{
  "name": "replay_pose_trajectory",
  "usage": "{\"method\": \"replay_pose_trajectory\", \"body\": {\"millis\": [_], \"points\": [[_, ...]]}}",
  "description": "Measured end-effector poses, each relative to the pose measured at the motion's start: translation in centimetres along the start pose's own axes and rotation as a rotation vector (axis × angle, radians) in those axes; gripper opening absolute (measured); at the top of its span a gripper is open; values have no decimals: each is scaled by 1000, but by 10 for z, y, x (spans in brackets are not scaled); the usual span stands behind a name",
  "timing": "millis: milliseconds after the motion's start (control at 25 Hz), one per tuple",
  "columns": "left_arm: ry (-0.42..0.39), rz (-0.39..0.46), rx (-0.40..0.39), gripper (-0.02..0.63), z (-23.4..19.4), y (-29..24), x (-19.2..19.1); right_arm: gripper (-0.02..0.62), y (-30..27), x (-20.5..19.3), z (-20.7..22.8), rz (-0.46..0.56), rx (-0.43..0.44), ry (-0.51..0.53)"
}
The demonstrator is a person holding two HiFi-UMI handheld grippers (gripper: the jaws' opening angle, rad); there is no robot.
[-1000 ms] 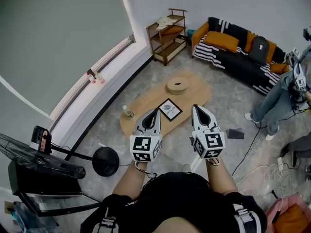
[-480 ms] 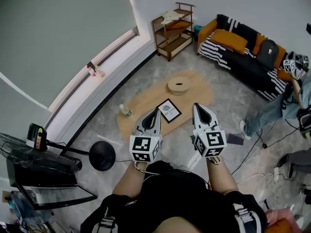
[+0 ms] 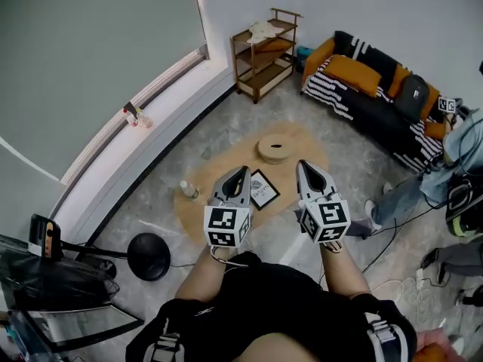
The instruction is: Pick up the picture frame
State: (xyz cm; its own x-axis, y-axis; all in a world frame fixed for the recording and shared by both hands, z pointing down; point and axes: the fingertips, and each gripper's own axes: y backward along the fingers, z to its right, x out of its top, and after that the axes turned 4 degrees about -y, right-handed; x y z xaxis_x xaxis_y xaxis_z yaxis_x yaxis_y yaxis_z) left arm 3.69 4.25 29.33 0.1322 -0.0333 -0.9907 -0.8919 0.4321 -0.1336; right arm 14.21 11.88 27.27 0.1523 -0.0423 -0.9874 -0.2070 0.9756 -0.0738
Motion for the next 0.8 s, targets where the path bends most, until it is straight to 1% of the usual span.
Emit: {"method": "replay_pose_trajectory", "body": {"millis": [160,320,440,600,800], "points": [[30,33,-15,21,-56,-28,7,17,-59,13,-13,13,-14,53],[58,27,-28,21,-99,-45,3,17,-107,10,-21,-20,-28,73],[82,24,-45,21,-120,-54,-6,17,-132,1,-27,-48,-32,83],[107,-10,-49,21,-140,-65,-21,17,-157,-13,-29,-85,-25,82],[113,-36,3,21,-167,-76,-34,17,-182,-21,-26,-98,-5,79]]}}
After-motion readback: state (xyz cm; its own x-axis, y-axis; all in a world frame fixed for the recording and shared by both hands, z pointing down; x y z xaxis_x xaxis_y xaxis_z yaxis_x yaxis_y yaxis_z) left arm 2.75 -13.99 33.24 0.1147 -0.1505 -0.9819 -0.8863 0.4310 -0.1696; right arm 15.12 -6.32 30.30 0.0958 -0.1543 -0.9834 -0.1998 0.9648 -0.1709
